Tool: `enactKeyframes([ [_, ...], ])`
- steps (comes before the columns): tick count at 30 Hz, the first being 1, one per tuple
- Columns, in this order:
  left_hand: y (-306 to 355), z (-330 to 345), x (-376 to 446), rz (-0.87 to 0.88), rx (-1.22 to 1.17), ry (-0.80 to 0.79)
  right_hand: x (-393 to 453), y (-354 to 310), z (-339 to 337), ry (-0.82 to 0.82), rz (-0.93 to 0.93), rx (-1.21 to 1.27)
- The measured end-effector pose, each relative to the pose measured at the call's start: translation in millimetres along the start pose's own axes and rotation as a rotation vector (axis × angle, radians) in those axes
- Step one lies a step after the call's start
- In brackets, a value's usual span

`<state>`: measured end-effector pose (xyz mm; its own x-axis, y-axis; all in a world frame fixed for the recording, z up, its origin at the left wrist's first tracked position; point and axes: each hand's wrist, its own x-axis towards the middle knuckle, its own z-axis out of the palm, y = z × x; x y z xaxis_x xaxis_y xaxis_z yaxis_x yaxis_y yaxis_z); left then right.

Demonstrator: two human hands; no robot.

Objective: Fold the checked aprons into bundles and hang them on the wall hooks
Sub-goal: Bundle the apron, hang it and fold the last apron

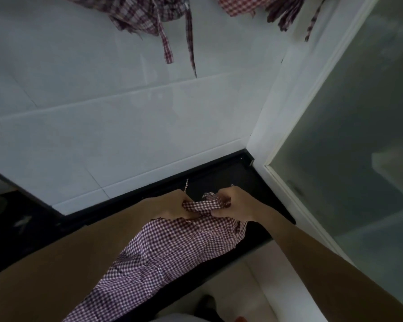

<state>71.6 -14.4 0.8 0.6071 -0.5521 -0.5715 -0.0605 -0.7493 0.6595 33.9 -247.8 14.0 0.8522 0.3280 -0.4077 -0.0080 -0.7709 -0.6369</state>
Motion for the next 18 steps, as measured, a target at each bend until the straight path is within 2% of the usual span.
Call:
enactKeyframes([
  [2, -3, -2, 0, -0.04, -0.011, 0.004, 2, -3, 1, 0.026, -0.018, -0.057],
  [5, -9, -6, 2, -0.109, -0.091, 0.008, 1, -7, 9, 0.283, -0.024, -0.055],
  [6, -11, -5, 4, -0.124, -0.147, 0.006, -2, -10, 11, 0.274, -0.026, -0.044],
  [7, -13, -5, 5, -0.138, -0.216, 0.007, -3, -13, 12, 0.176, -0.01, -0.074],
  [9, -15, -1, 6, -0.153, -0.355, 0.028, -3, -15, 14, -0.06, 0.048, -0.27],
  [10, -16, 1, 8, -0.157, -0.39, 0.048, -3, -14, 17, -0.089, 0.047, -0.368],
  [13, -19, 5, 11, -0.156, -0.403, 0.15, 2, -4, 27, 0.045, -0.04, -0.454],
  [15, -22, 8, 14, -0.129, -0.34, 0.278, 2, 5, 32, 0.115, -0.051, -0.447],
  [17, -26, 11, 18, -0.1, -0.262, 0.418, 0, 12, 33, 0.148, -0.055, -0.404],
  [18, -28, 12, 19, -0.085, -0.258, 0.439, -1, 15, 34, 0.123, -0.061, -0.36],
])
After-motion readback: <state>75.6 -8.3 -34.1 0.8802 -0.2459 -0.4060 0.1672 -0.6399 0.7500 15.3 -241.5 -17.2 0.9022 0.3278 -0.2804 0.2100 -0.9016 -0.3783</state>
